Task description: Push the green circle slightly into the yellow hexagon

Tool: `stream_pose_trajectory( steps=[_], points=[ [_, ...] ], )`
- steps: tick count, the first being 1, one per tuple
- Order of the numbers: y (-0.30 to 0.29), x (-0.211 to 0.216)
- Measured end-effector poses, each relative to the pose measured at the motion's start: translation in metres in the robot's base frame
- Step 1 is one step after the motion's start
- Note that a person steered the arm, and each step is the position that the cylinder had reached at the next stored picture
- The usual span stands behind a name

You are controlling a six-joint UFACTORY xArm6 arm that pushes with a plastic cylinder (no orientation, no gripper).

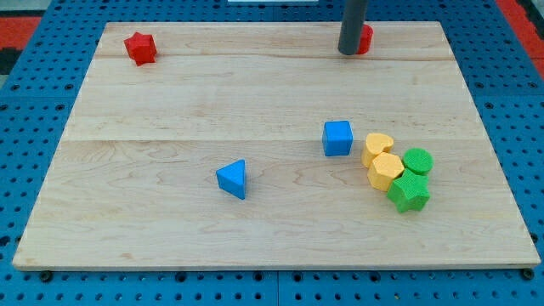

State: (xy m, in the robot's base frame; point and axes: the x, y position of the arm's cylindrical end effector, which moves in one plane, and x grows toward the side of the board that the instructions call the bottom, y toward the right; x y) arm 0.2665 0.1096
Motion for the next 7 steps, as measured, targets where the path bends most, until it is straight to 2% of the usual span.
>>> stream_pose_trajectory(
  steps=[1,2,4,6,7],
  points=[
    [-0.005,0.038],
    [-0.003,0.041],
    [-0.038,0.036],
    [-0.032,0.042],
    [-0.002,0.089]
  ],
)
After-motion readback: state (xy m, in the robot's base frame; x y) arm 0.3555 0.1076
